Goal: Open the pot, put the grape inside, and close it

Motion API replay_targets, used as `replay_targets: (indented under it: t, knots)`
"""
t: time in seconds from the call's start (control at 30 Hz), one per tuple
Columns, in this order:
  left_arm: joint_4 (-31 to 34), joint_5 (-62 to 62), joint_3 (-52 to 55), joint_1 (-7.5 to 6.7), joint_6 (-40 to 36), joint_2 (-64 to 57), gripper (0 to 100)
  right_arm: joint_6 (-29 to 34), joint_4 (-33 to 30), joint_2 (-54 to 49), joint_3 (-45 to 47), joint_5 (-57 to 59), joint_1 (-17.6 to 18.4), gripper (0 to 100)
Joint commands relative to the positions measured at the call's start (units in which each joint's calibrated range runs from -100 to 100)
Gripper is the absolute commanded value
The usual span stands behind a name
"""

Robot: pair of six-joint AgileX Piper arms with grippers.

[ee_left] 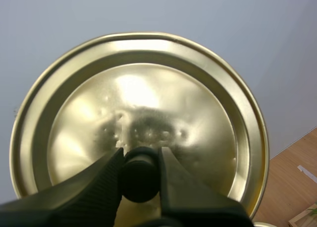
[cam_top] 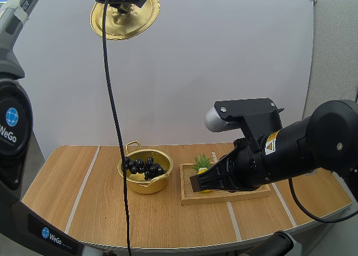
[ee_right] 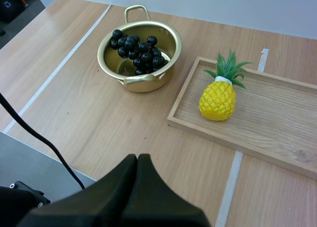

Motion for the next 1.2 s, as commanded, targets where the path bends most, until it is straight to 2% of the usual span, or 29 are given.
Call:
replay_targets:
  t: [0.0,0.57,0.8,1.17]
  knots:
    - [-0.08,0.00,-0.52,-0.19,-0.09,-0.60,0,-0.37,0.28,-0.56,0.12,0.00,-0.28,0]
    - [-0.58,0.00,1.44,-0.19,1.09,1.20,0,-0.65,0.38,-0.56,0.12,0.00,-0.28,0]
    - [-1.01,0.00,10.73,-0.19,2.25,1.20,0,-0.65,0.38,-0.56,0.12,0.00,-0.28,0]
    - [-5.56,0.00,27.85,-0.19,7.18,1.20,0,-0.65,0.38,-0.56,0.12,0.00,-0.28,0]
